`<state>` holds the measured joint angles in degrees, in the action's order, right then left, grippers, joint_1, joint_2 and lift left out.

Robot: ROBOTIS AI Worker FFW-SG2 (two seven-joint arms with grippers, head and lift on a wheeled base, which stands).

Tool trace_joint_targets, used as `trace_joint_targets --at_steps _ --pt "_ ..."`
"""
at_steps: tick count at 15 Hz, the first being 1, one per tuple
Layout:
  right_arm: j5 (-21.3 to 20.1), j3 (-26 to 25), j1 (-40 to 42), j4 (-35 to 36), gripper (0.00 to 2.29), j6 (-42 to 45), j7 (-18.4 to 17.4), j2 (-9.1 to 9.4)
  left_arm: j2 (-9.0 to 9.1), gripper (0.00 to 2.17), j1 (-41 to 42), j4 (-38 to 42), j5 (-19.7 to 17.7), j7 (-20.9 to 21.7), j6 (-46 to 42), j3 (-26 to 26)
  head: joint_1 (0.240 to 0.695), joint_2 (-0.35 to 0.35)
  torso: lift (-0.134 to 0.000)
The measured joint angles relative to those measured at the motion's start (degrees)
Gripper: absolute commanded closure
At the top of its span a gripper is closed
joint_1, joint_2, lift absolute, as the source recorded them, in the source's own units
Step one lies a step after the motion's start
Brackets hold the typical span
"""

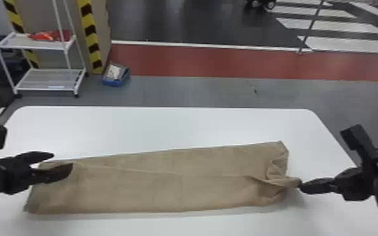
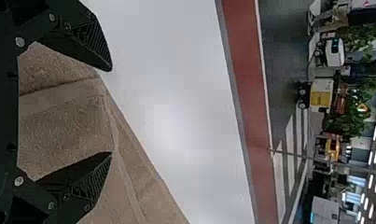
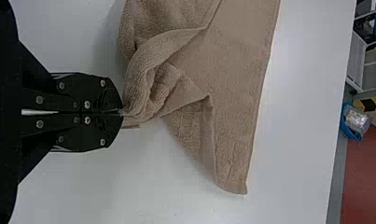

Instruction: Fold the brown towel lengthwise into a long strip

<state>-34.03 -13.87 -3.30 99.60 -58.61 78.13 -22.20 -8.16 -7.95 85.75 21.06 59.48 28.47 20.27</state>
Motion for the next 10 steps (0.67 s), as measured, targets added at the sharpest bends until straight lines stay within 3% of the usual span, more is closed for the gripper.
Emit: trace_joint_targets --at_steps 3,10 --pt "0.1 0.4 0.0 -0.1 2.04 0.1 0.0 -0.02 -1.27 0.36 -1.1 -1.5 3.6 0.3 -0.2 -0.6 0.695 -0.066 -0.115" --pt "0.0 0.4 -0.2 -0.4 2.04 0.1 0.0 -0.19 -1.00 0.46 -1.2 -2.2 3.6 0.5 -1.9 -2.4 0.695 -0.086 -0.115"
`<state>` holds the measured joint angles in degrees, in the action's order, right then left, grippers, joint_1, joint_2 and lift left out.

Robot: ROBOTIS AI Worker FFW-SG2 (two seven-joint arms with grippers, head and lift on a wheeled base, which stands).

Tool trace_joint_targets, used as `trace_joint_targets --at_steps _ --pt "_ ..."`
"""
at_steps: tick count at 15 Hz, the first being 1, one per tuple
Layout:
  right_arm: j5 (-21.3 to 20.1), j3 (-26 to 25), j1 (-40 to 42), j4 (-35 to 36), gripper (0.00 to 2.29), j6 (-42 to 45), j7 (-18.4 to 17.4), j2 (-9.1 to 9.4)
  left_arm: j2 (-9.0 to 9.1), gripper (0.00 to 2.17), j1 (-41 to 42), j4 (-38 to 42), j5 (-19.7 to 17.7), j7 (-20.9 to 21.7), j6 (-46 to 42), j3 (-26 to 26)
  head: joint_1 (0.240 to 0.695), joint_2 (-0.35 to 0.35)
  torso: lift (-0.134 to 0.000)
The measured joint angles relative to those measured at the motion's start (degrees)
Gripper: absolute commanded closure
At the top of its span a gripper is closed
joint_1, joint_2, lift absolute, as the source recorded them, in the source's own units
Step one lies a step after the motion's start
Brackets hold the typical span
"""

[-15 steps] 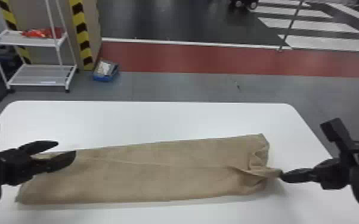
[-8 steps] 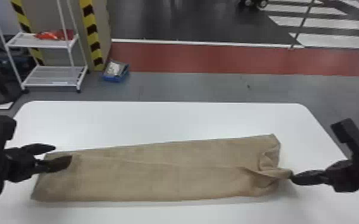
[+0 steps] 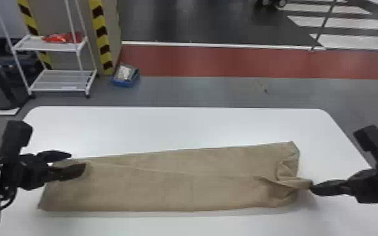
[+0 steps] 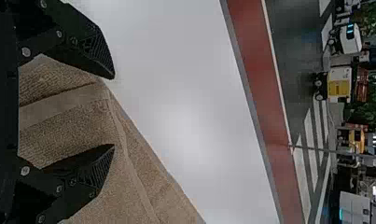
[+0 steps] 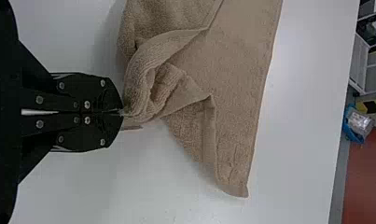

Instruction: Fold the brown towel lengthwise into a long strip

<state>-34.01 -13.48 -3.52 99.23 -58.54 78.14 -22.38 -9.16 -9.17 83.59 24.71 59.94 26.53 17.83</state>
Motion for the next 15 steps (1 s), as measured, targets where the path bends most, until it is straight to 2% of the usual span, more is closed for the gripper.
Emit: trace_joint_targets --at_steps 2,8,10,11,15 --pt "0.0 0.0 -0.1 -0.1 2.04 0.0 0.0 -0.04 0.02 0.62 0.0 0.0 0.2 0.2 0.0 -0.5 0.695 -0.093 -0.115" --pt "0.1 0.0 -0.4 -1.1 2.04 1.0 0.0 -0.18 -0.24 0.65 0.5 0.1 0.2 0.3 0.1 -0.1 0.695 -0.090 -0.115" --pt "0.1 -0.1 -0.4 -1.3 2.04 1.1 0.0 -0.20 -0.26 1.08 1.5 1.1 -0.4 0.5 0.1 0.4 0.695 -0.090 -0.115" --pt "0.1 -0.2 -0.4 -1.4 2.04 1.2 0.0 -0.20 -0.33 1.18 1.8 1.6 -0.6 0.8 0.1 0.6 0.695 -0.090 -0.115" --pt "0.2 -0.3 -0.4 -1.6 2.04 1.4 0.0 -0.04 -0.41 1.18 3.3 3.6 -1.2 1.6 0.2 1.5 0.695 -0.087 -0.115"
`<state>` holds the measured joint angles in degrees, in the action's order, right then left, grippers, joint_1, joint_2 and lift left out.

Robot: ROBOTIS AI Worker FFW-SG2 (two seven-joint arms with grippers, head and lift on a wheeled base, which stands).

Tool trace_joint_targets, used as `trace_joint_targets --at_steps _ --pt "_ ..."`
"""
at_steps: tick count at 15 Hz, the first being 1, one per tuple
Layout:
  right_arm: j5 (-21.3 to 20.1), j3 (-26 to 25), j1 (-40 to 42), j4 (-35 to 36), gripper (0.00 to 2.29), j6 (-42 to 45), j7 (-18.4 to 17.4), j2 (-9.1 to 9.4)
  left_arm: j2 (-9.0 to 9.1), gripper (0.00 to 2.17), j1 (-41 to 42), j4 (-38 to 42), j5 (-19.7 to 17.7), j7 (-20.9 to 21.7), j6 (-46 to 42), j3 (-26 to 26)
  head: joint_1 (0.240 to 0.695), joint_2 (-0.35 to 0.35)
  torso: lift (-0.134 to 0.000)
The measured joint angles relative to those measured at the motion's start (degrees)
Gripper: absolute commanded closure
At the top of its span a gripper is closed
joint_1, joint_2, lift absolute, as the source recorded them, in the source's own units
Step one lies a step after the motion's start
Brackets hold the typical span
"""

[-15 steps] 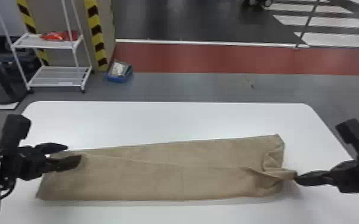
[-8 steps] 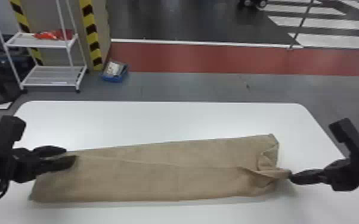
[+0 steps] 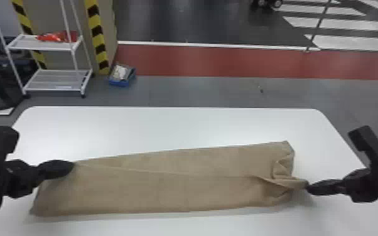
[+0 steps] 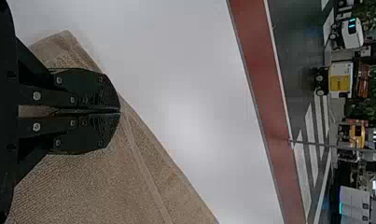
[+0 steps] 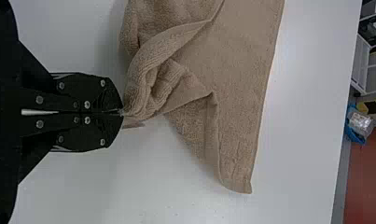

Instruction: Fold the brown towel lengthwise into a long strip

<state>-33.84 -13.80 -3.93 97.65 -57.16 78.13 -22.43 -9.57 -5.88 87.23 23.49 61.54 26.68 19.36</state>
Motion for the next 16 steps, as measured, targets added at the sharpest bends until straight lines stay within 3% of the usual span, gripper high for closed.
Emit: trace_joint_targets --at_steps 6,8,13,16 --pt "0.1 -0.4 0.2 0.0 2.04 -0.2 0.0 0.02 0.60 1.20 7.9 12.2 -5.8 3.2 0.0 5.9 0.695 -0.072 -0.115" --pt "0.5 -1.4 0.2 0.0 2.04 -0.4 0.0 0.04 0.68 1.35 9.8 14.9 -7.4 4.8 0.0 7.1 0.695 -0.079 -0.115" --pt "5.2 -7.9 -0.1 2.0 2.04 -7.6 0.0 -0.75 0.67 1.35 11.3 16.4 -8.9 5.9 -0.4 8.6 0.695 -0.113 -0.115" --pt "6.2 -10.7 0.8 6.3 2.04 -14.1 0.0 -1.17 0.79 1.35 13.7 17.2 -11.7 6.5 -3.4 12.0 0.695 -0.111 -0.115"
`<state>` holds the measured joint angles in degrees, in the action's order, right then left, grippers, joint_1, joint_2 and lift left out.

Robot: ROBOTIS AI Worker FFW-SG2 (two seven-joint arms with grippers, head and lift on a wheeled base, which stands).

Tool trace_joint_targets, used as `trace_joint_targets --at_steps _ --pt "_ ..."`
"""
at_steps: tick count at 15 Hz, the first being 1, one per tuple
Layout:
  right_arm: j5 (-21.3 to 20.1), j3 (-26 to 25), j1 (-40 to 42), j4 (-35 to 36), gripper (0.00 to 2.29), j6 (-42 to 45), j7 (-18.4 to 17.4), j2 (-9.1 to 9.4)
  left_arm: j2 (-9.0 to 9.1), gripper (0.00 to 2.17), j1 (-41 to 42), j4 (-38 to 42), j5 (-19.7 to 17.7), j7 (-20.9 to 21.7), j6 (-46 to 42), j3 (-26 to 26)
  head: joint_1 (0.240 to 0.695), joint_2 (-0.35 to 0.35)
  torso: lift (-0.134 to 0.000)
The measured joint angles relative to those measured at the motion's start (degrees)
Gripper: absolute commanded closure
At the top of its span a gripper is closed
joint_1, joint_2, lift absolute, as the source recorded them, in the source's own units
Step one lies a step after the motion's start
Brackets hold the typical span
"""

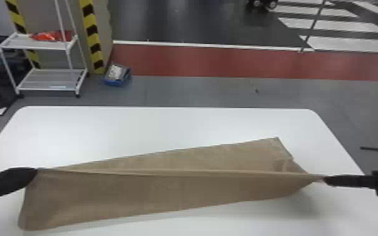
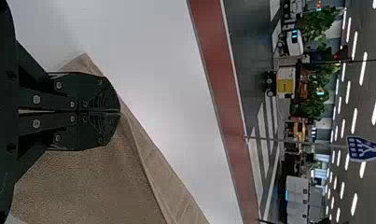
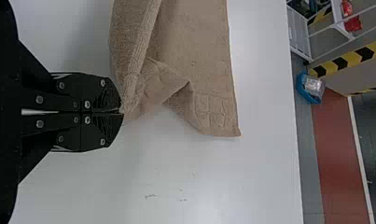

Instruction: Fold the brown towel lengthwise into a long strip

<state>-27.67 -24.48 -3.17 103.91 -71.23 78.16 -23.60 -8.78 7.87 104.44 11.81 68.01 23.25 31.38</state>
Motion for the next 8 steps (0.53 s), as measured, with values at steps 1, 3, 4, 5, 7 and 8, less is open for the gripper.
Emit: trace_joint_targets --at_steps 1,3,4,5,7,8 --pt "0.1 -0.6 0.8 1.5 2.04 -2.6 0.0 -0.42 0.03 1.35 0.9 0.2 -0.9 0.1 -1.3 0.9 0.695 -0.112 -0.115" --pt "0.1 -2.2 2.8 4.6 2.04 -6.7 0.0 -1.19 0.09 1.35 2.7 0.5 -2.8 0.2 -4.0 2.0 0.695 -0.126 -0.115" --pt "0.0 -3.3 4.1 6.3 2.04 -8.4 0.0 -1.38 0.18 1.35 3.6 0.5 -3.6 0.2 -5.4 2.4 0.695 -0.134 -0.115" --pt "0.0 -4.3 5.5 8.1 2.04 -10.0 0.0 -1.42 0.34 1.35 4.2 0.5 -4.3 0.2 -6.5 2.7 0.695 -0.140 -0.115" --pt "-0.2 -5.2 7.4 10.5 2.04 -11.4 0.0 -1.39 0.51 1.35 4.7 0.2 -5.1 0.4 -8.5 2.9 0.695 -0.152 -0.115" --pt "-0.4 -5.2 7.9 11.1 2.04 -11.6 0.0 -1.22 0.61 1.31 4.9 0.2 -5.5 0.9 -9.1 2.9 0.695 -0.159 -0.115"
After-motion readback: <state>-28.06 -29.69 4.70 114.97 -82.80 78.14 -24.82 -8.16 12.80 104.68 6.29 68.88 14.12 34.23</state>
